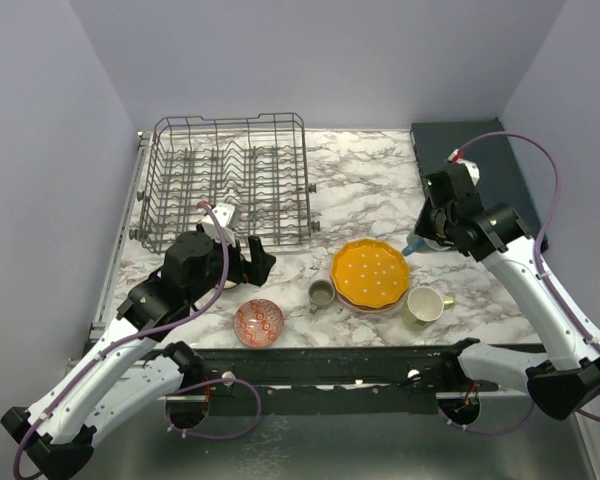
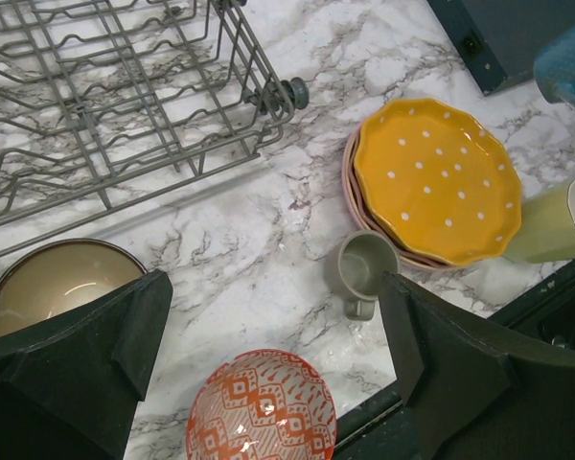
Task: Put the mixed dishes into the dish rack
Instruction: Pick up the cup at the center of the board, then turn the cup upside down in the dish rack.
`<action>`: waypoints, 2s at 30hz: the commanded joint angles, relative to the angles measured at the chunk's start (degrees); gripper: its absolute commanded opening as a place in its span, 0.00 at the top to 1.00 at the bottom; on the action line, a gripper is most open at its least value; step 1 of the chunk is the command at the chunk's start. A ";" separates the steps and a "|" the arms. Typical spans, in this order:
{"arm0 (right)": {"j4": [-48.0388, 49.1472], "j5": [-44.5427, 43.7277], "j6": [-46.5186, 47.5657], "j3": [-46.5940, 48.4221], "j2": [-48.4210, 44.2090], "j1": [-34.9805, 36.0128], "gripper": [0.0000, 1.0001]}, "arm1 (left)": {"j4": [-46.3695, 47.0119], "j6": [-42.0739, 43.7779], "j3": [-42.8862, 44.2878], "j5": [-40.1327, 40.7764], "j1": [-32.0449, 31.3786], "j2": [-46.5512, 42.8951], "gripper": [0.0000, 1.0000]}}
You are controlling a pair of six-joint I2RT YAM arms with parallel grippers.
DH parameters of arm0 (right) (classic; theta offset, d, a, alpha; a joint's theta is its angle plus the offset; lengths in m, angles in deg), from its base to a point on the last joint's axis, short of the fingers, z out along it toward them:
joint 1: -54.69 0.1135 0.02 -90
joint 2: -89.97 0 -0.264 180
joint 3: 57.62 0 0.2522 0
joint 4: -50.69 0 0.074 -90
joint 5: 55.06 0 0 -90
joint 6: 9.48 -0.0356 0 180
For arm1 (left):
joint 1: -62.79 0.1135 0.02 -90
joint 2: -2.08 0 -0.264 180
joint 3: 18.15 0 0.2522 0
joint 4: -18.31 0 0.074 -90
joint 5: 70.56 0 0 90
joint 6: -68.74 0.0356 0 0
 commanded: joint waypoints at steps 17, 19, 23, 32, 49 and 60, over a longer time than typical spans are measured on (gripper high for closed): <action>24.70 47.80 1.49 1.71 -6.35 -0.20 0.99 | 2.78 -9.35 8.91 -20.58 -0.02 4.38 0.01; 27.73 52.21 2.10 0.23 -7.44 -0.17 0.99 | 2.86 -12.26 10.44 -20.41 -0.08 4.54 0.01; 34.12 58.36 2.24 -2.85 -10.06 -0.16 0.99 | 3.72 -19.99 11.87 -19.91 -0.03 4.99 0.01; 53.99 66.19 -1.34 -11.12 -16.06 -0.12 0.99 | 9.44 -35.60 11.42 -20.99 -0.03 4.00 0.01; 86.90 73.98 -15.63 -20.16 -18.03 0.18 0.99 | 35.70 -60.96 0.35 -27.06 0.01 0.42 0.01; 92.15 73.98 -18.33 -19.99 -16.10 1.31 0.99 | 41.53 -63.64 0.12 -28.31 0.06 0.83 0.01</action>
